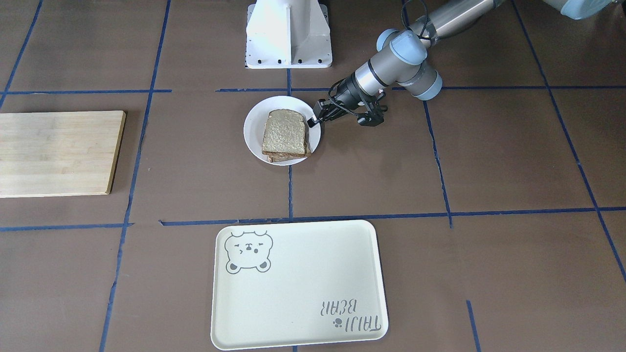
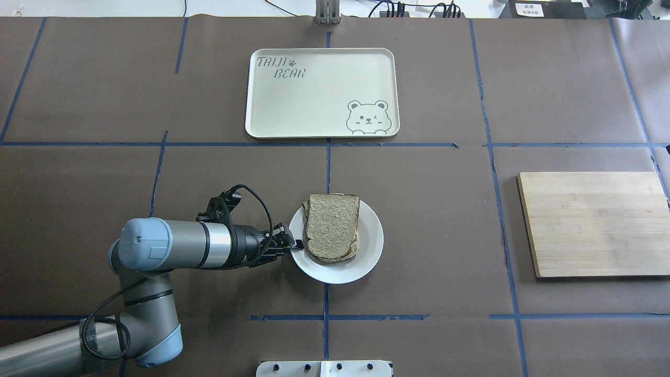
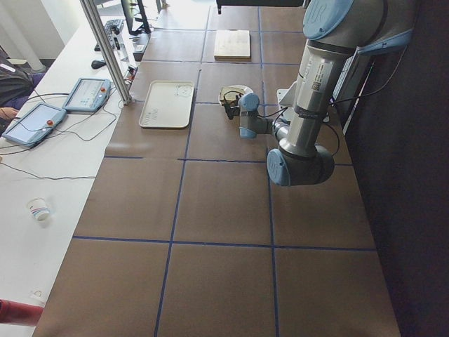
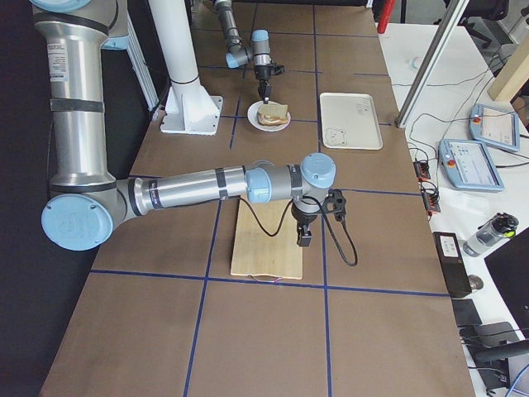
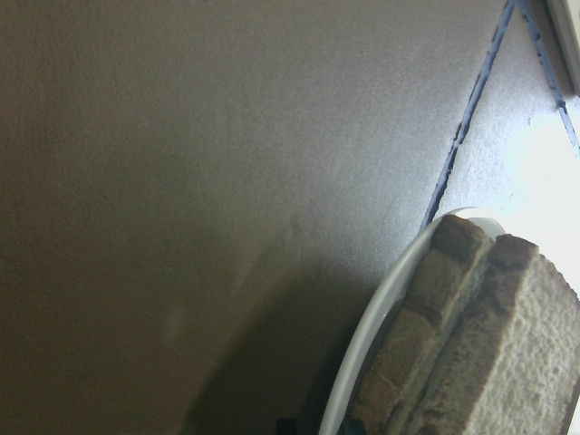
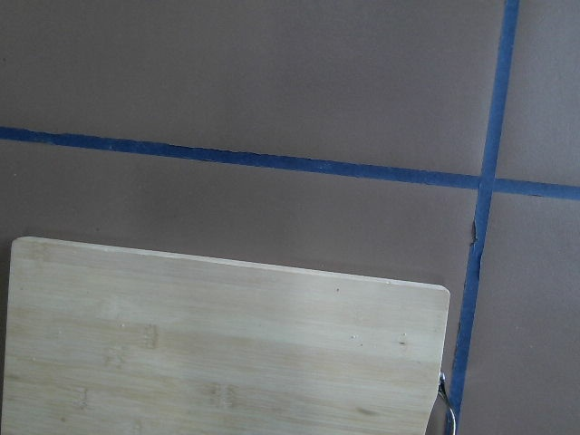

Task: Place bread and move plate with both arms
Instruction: 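Grip the plate rim nearest the left gripper, then slide the plate with the left gripper onto the white bear tray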

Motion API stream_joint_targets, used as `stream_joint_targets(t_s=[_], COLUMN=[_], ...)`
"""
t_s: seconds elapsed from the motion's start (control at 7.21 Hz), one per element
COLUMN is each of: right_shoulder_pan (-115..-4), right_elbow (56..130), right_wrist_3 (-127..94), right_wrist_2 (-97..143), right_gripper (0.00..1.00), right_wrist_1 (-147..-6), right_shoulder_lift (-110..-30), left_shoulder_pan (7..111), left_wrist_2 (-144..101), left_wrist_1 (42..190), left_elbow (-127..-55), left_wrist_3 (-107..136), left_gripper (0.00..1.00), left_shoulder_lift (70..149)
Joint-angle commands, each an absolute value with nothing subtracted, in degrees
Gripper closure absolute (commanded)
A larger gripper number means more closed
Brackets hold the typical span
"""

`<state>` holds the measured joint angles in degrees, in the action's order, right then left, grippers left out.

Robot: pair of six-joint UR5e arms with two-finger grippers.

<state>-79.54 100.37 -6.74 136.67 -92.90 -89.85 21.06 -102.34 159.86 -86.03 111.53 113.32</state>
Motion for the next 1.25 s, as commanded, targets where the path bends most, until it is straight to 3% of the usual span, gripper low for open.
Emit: stream_joint_targets(t_s=[0.0, 1.11], right_shoulder_pan=[-79.6, -79.8], right_elbow=[100.4, 100.3], right_wrist_3=[-6.7, -6.6], right_wrist_2=[136.7, 136.1], right_gripper=[0.0, 0.0], right_wrist_1=[-92.9, -92.2], right_shoulder_lift=[-90.1, -90.2], left_shoulder_pan=[21.2, 22.0], left_wrist_2=[-102.5, -92.0], left_wrist_1=[160.0, 168.6], left_elbow=[-88.7, -89.1], left_wrist_3=[111.5, 117.0], left_gripper=[0.98, 1.0], left_shoulder_lift=[113.0, 116.5])
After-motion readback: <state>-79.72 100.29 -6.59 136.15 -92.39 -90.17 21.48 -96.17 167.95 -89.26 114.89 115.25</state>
